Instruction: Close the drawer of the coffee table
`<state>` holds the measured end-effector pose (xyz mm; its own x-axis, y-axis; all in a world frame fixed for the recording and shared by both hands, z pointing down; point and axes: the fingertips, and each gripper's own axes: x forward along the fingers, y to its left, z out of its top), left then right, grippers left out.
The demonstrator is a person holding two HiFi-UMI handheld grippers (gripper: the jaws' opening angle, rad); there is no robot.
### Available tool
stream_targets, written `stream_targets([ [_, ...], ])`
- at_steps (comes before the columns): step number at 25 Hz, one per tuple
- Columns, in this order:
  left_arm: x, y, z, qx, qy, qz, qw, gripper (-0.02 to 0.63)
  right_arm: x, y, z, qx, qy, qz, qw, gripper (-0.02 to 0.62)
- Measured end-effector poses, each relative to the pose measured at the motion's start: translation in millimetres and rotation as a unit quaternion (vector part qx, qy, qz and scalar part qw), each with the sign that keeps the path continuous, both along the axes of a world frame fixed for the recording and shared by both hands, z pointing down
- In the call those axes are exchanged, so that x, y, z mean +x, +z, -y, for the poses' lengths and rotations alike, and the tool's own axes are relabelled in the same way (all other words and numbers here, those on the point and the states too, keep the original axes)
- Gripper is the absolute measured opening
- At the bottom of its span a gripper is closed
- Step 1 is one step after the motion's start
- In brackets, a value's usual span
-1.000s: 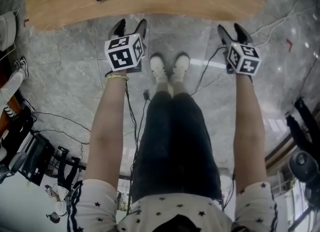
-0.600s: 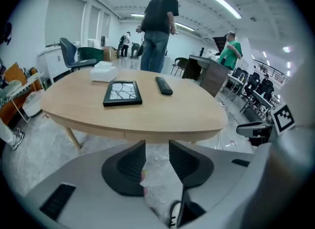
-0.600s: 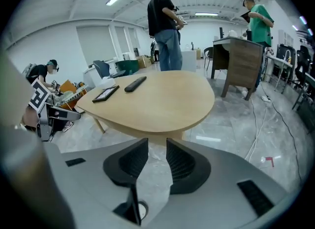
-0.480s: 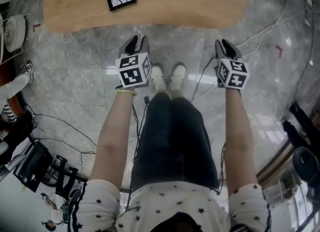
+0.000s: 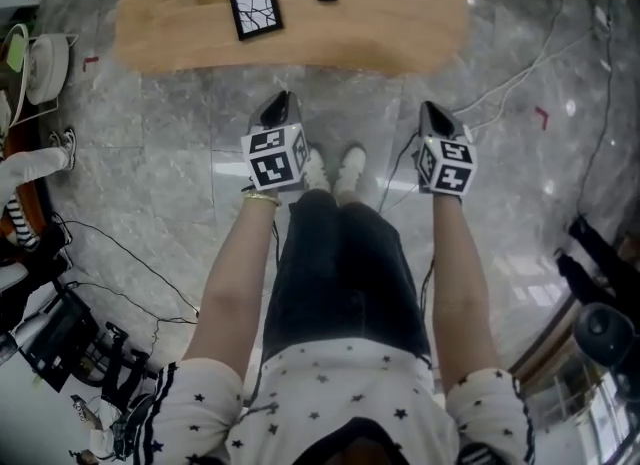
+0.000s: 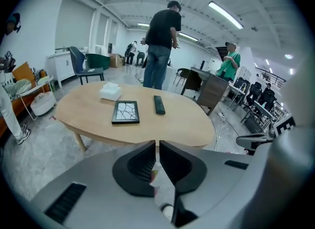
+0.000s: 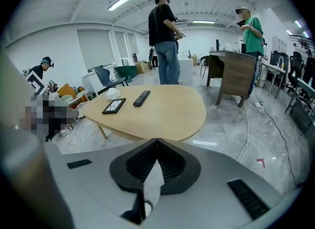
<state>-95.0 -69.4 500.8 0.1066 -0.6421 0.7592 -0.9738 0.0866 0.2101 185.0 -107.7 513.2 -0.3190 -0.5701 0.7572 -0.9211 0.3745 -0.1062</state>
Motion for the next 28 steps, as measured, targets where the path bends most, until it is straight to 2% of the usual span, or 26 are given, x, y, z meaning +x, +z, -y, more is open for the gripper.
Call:
stream_targets([
  [9, 14.6, -45.1, -18.7, 0.003, 0.0, -0.015, 0.9999, 0.009, -12.4, -45.1, -20.5, 0.008, -0.013, 0.003, 1.0, 0.009],
  [21, 49.3, -91.1, -37.6, -0.005, 0.04, -0.035, 0.9986, 0.008, -31.4, -95.0, -43.0, 0.016, -0.056, 0.008, 0.998, 0.008],
  [28, 66.0, -111.4, -52.9, -0.016, 0.066, -0.033, 0.9972, 0.008, -40.4, -119.6, -49.5, 0.013, -0.065, 0.026, 0.997, 0.008],
])
